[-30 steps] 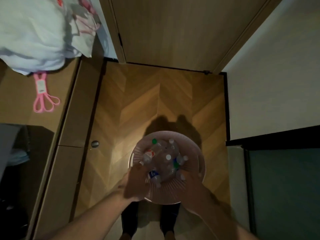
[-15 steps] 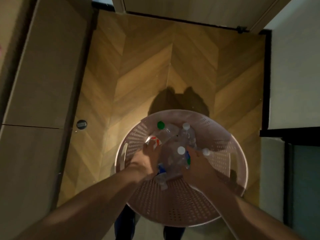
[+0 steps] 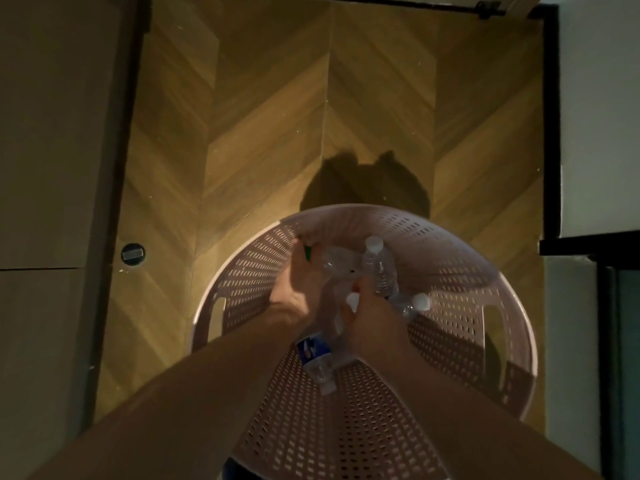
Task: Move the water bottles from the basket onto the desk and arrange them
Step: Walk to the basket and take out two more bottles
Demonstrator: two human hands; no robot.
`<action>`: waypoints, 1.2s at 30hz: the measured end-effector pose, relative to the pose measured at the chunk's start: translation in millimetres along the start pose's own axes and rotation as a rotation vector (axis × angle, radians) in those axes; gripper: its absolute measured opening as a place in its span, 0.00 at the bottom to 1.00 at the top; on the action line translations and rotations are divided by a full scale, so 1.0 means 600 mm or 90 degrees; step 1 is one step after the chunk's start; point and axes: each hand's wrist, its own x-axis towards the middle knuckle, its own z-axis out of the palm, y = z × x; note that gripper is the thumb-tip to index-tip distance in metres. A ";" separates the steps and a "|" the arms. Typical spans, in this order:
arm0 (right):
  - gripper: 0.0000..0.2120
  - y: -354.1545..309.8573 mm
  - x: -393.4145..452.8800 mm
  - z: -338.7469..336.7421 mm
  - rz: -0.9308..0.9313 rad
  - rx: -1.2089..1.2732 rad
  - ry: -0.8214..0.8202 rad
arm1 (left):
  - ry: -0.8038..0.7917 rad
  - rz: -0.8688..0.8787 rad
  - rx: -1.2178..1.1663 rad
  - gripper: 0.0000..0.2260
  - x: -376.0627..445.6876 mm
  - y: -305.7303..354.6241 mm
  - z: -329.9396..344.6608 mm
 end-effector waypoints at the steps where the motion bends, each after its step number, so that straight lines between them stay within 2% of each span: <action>1: 0.15 -0.001 -0.003 0.001 0.004 0.010 0.001 | -0.065 -0.037 -0.037 0.07 0.004 -0.006 0.001; 2: 0.15 0.001 -0.005 0.002 0.015 0.017 0.002 | -0.115 -0.079 -0.066 0.04 0.002 -0.011 -0.001; 4: 0.20 0.008 -0.009 0.001 0.058 0.030 -0.001 | -0.154 -0.141 -0.094 0.17 -0.004 -0.008 -0.001; 5: 0.25 0.013 -0.009 0.000 0.075 0.032 -0.002 | -0.154 -0.139 -0.113 0.20 -0.004 -0.010 0.004; 7: 0.30 0.022 -0.012 -0.004 0.084 0.028 -0.010 | -0.214 -0.130 -0.109 0.16 -0.007 -0.025 -0.002; 9: 0.28 0.026 -0.017 -0.017 0.075 0.005 -0.026 | -0.252 -0.096 -0.125 0.12 -0.006 -0.031 -0.020; 11: 0.25 0.024 -0.031 -0.035 0.049 -0.004 -0.031 | -0.244 -0.036 -0.118 0.13 -0.010 -0.018 -0.048; 14: 0.23 -0.001 -0.068 -0.075 0.030 0.036 -0.014 | -0.160 0.025 -0.081 0.16 -0.035 0.029 -0.111; 16: 0.17 -0.027 -0.103 -0.102 0.032 0.034 -0.012 | -0.137 0.050 -0.102 0.16 -0.063 0.051 -0.158; 18: 0.15 -0.056 -0.147 -0.132 0.031 0.018 -0.005 | -0.132 0.015 -0.135 0.18 -0.096 0.064 -0.216; 20: 0.18 -0.091 -0.197 -0.167 0.032 0.022 0.010 | -0.128 -0.026 -0.146 0.20 -0.134 0.079 -0.292; 22: 0.22 -0.126 -0.252 -0.203 0.030 0.039 0.026 | -0.138 -0.050 -0.083 0.22 -0.173 0.093 -0.381; 26: 0.16 -0.203 -0.367 -0.290 0.018 0.036 0.030 | -0.207 -0.133 -0.053 0.19 -0.259 0.111 -0.569; 30: 0.17 -0.292 -0.499 -0.394 -0.004 0.034 0.033 | -0.137 -0.118 -0.169 0.17 -0.353 0.134 -0.736; 33: 0.20 -0.375 -0.596 -0.472 -0.021 0.041 0.032 | -0.120 -0.128 -0.153 0.17 -0.414 0.159 -0.846; 36: 0.12 -0.435 -0.669 -0.527 -0.062 0.030 0.035 | -0.107 -0.154 -0.165 0.16 -0.465 0.189 -0.943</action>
